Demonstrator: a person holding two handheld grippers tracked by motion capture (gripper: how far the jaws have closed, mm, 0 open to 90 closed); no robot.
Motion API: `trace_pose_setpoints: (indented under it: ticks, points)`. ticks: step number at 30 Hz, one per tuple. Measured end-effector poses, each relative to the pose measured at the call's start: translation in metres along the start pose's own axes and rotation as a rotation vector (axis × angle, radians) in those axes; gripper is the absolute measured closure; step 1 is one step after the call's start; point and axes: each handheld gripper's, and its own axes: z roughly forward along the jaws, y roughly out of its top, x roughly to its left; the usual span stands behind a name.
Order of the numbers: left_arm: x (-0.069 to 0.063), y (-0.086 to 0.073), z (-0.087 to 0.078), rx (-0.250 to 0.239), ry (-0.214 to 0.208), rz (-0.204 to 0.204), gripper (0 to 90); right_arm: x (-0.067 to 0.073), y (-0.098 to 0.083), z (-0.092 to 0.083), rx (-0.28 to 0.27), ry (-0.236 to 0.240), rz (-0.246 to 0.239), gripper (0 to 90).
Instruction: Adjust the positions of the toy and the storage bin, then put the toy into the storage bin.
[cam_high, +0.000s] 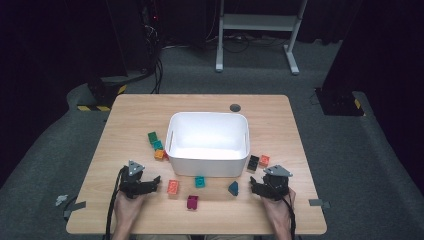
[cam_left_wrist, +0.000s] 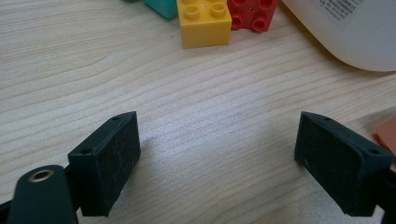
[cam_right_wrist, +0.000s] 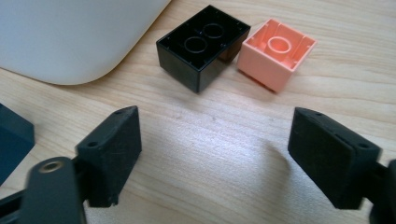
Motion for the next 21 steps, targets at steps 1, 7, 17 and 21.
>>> trace_pose_setpoints:
  ticks: [1, 7, 17, 21]
  points:
    - [0.0, 0.0, 0.0, 0.001, 0.0, 0.001, 14.5, 0.0, 0.0, 0.0, -0.003, 0.007, 0.002, 23.4]
    - [0.0, 0.0, 0.0, 0.0, 0.001, -0.001, 14.8, -0.001, -0.001, -0.001, 0.004, 0.009, 0.016, 23.9]
    - [0.0, 0.0, 0.0, 0.0, 0.002, -0.002, 15.1, -0.004, -0.003, -0.009, -0.04, 0.015, 0.034, 26.7]
    - [0.0, 0.0, 0.0, -0.001, 0.001, -0.002, 15.1, -0.01, -0.003, -0.012, -0.051, 0.018, 0.035, 28.0]
